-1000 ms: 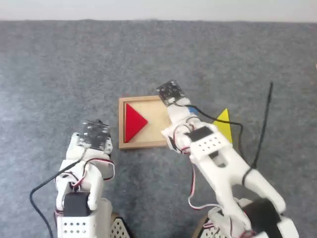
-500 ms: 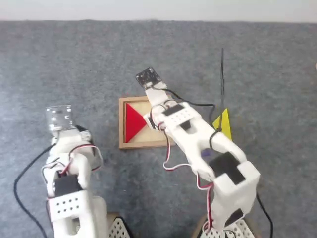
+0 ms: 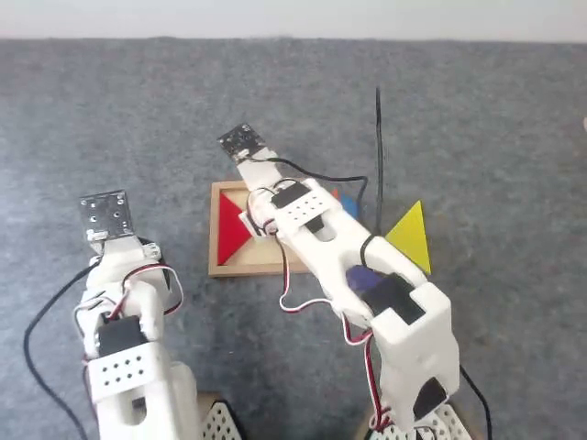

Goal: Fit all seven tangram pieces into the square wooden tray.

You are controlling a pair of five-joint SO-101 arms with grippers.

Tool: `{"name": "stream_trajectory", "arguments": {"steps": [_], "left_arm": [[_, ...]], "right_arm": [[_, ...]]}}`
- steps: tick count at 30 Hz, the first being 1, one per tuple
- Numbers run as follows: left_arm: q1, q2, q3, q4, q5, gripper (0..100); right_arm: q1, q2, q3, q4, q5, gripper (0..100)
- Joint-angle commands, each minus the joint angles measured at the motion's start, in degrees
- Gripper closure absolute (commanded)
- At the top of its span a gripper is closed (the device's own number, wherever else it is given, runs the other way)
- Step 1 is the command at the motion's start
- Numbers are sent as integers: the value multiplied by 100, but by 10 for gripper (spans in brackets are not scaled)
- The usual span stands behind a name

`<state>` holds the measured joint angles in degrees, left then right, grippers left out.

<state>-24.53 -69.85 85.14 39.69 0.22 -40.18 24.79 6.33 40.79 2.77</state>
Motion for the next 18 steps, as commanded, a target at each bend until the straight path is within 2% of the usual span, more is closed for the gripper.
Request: {"name": "stream_trajectory", "arguments": {"steps": [1,6,10,14,18], "left_arm": [[-35,18,-356,-149,-70,988],[-26,18,-347,-149,-70,988],[-44,18,-347,-141,-70,988],[-18,18,-365,-26,-211,988],[-18,18,-365,-9,-308,988]], "right_arm": [[-75,-268,-325,251,-35,991],[180,-1095,-264,945,-88,991],[347,-2501,545,1429,-527,991],[752,-4426,2277,1138,-527,991],[796,-5684,4097,-119,-554,989]]}}
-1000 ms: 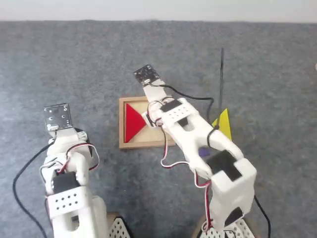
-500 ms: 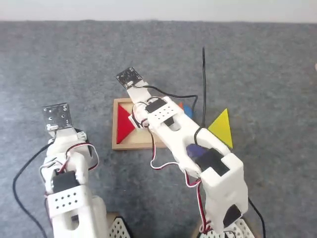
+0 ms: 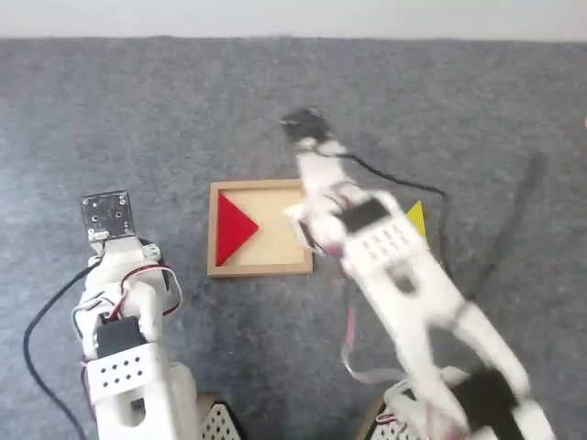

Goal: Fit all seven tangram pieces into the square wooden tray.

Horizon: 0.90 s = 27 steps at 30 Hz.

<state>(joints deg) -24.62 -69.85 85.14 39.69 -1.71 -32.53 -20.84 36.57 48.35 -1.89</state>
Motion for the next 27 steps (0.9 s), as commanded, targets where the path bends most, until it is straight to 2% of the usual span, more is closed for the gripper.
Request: {"name": "stream_trajectory", "arguments": {"steps": [1,4,7,16,20,27], "left_arm": [[-9,18,-356,-9,-114,988],[-9,18,-356,0,-114,988],[0,18,-356,0,-114,988],[88,18,-347,9,-132,988],[88,18,-347,9,-132,988],[88,18,-347,9,-132,988]], "right_arm": [[-31,-1200,1424,-1279,-97,989],[-163,-1086,2136,-2404,-440,988],[-295,-549,1996,-2571,-800,960],[-242,1938,-299,-1112,-1960,872],[-136,2264,-695,-848,-2004,812],[-154,2554,-791,-875,-1811,812]]}}
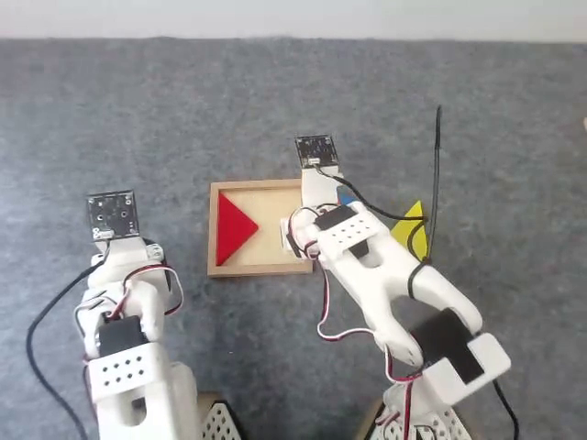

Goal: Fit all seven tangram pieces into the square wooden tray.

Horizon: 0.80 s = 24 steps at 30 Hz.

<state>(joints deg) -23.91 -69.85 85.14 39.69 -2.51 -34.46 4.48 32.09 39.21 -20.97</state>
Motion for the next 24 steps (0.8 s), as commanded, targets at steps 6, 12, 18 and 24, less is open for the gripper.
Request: {"name": "stream_trajectory", "arguments": {"steps": [6,12,18,24], "left_arm": [[18,18,-312,-9,-53,988],[18,18,-303,-18,-53,988],[18,18,-303,-18,-53,988],[18,18,-303,-18,-53,988]], "right_arm": [[31,611,-563,101,97,812],[75,760,-870,637,105,998],[75,716,-897,1402,88,991],[198,479,-976,2018,70,991]]}}
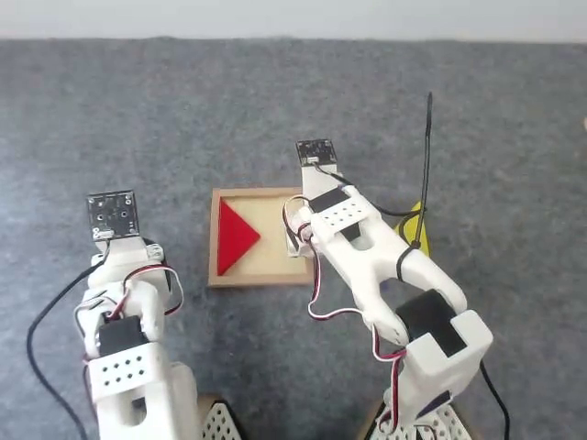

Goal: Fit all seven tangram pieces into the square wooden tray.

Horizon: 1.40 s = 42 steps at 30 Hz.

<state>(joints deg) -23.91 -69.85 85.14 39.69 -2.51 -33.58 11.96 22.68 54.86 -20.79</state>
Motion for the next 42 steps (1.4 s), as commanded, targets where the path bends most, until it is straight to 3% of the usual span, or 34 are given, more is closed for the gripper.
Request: {"name": "stream_trajectory", "arguments": {"steps": [1,7,14,20,24,29,34,37,42], "left_arm": [[18,18,-295,-18,-53,988],[18,18,-295,-18,-53,988],[18,18,-295,-9,-53,988],[-26,18,-286,18,-53,988],[-26,18,-286,26,-132,988],[-18,18,-286,97,-211,988],[-26,18,-286,123,-229,988],[-18,18,-295,352,-457,988],[-79,18,-303,440,-536,988]], "right_arm": [[207,-382,-9,514,53,991],[453,-875,255,708,79,961],[303,-1086,185,1033,97,753],[980,-2580,-404,2695,536,848],[2026,-3846,62,2870,1547,835],[2897,-4303,1266,2035,2787,739],[2862,-3477,1916,646,2734,673],[2703,-2695,1916,-84,2127,673],[2501,-1684,1582,-277,2593,673]]}}
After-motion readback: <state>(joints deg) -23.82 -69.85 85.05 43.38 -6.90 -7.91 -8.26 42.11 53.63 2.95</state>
